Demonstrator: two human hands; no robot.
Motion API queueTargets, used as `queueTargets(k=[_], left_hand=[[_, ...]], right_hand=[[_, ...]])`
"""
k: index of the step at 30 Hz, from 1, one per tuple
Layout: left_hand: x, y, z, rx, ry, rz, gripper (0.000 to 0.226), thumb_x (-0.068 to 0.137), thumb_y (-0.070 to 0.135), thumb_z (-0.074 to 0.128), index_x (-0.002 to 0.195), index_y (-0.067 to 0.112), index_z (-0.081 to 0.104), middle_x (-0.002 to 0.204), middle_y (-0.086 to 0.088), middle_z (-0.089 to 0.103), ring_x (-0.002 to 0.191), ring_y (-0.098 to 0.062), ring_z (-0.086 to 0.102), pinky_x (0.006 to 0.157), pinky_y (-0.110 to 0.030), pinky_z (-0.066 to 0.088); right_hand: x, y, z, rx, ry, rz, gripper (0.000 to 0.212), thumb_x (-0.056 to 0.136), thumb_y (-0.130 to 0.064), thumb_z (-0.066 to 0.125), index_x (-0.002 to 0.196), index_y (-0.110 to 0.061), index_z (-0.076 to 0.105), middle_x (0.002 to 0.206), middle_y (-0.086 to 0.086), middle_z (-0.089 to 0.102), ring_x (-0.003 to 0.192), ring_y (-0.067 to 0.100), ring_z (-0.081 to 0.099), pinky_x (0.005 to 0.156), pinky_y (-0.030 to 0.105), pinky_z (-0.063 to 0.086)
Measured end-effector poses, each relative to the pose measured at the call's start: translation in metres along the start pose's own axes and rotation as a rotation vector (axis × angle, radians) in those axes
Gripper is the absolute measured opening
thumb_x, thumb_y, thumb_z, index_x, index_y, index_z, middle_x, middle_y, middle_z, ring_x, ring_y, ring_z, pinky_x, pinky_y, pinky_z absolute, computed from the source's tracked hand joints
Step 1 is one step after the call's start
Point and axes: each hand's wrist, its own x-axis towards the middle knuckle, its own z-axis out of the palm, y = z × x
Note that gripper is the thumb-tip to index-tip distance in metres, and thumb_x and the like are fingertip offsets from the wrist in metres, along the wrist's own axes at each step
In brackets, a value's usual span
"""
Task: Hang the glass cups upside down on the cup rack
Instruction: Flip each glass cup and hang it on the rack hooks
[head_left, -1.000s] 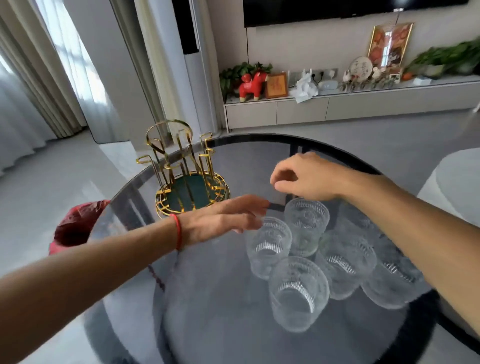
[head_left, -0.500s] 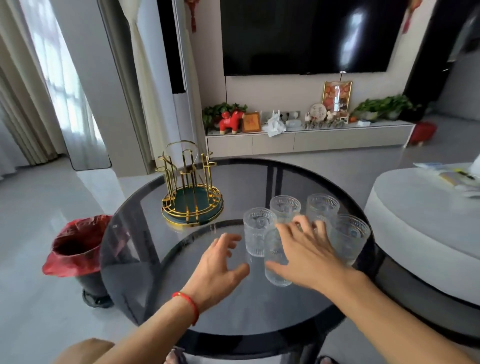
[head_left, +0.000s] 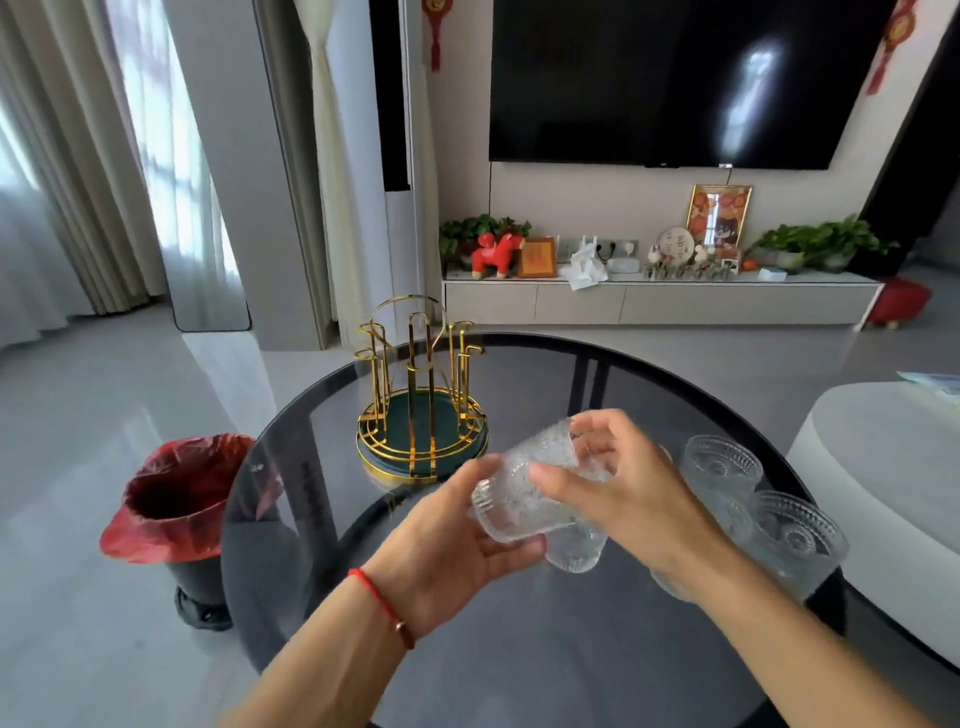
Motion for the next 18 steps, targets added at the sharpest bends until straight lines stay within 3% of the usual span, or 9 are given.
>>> queueTargets(k=[3,5,7,10,11,14,16,18], left_hand=[[0.021,0.028,-0.006,0.280,0.240,0.258,0.033,0.088,0.031,0.073,0.116,0.013,0.072,0.112,-0.018,0.075,0.095,-0.029,0.073,0.081,-0.042,0.061],[0.035,0.036,-0.008,0.426,0.297,0.411,0.046,0.081,0.031,0.082,0.123,0.017,0.068,0.113,-0.010,0.075,0.097,-0.021,0.075,0.079,-0.039,0.064],[0.045,0.038,-0.012,0.410,0.288,0.484,0.056,0.077,0.038,0.086,0.125,0.018,0.066,0.109,-0.008,0.076,0.088,-0.015,0.078,0.069,-0.030,0.064],[0.061,0.044,-0.028,0.380,0.303,0.510,0.043,0.091,0.058,0.061,0.114,0.022,0.069,0.104,-0.010,0.076,0.090,-0.024,0.075,0.075,-0.041,0.065],[0.066,0.046,-0.035,0.436,0.334,0.529,0.039,0.095,0.057,0.052,0.109,0.024,0.069,0.104,-0.009,0.074,0.094,-0.025,0.073,0.078,-0.038,0.064],[0.080,0.040,-0.054,0.973,0.528,0.677,0.021,0.096,0.034,0.057,0.108,0.023,0.071,0.104,0.002,0.072,0.101,-0.016,0.066,0.083,-0.027,0.059],[0.088,0.030,-0.064,1.305,0.590,0.707,0.023,0.094,0.026,0.062,0.115,0.021,0.071,0.111,0.002,0.070,0.107,-0.014,0.058,0.091,-0.031,0.055],[0.094,0.025,-0.069,1.427,0.604,0.695,0.028,0.093,0.027,0.063,0.121,0.023,0.069,0.117,0.002,0.069,0.111,-0.016,0.052,0.094,-0.033,0.053]], right_hand=[[0.033,-0.011,0.019,-0.284,-0.193,-0.007,0.083,0.058,-0.067,0.074,0.134,-0.041,0.054,0.128,-0.014,0.060,0.113,0.006,0.060,0.091,0.032,0.055],[0.056,-0.017,0.038,-0.458,-0.235,-0.004,0.091,0.060,-0.065,0.075,0.141,-0.036,0.047,0.130,-0.007,0.062,0.118,0.016,0.060,0.092,0.037,0.055],[0.074,-0.020,0.048,-0.512,-0.196,0.032,0.091,0.059,-0.068,0.075,0.136,-0.031,0.047,0.124,-0.001,0.067,0.113,0.022,0.063,0.086,0.040,0.057],[0.093,-0.021,0.038,-0.498,-0.166,0.040,0.081,0.050,-0.071,0.078,0.117,-0.034,0.053,0.107,-0.010,0.069,0.096,0.013,0.067,0.077,0.037,0.058],[0.100,-0.022,0.031,-0.465,-0.148,0.042,0.077,0.047,-0.070,0.079,0.112,-0.036,0.054,0.104,-0.013,0.069,0.093,0.010,0.067,0.074,0.035,0.056],[0.115,-0.030,0.007,-0.295,-0.085,0.040,0.073,0.046,-0.067,0.082,0.105,-0.043,0.049,0.104,-0.018,0.067,0.092,0.002,0.066,0.067,0.028,0.048],[0.131,-0.034,-0.007,-0.193,-0.047,0.028,0.081,0.056,-0.061,0.088,0.122,-0.040,0.048,0.107,-0.017,0.064,0.097,0.007,0.067,0.077,0.034,0.054],[0.151,-0.037,-0.016,-0.115,0.020,0.003,0.101,0.057,-0.060,0.089,0.143,-0.033,0.045,0.116,-0.011,0.064,0.110,0.018,0.068,0.097,0.047,0.056]])
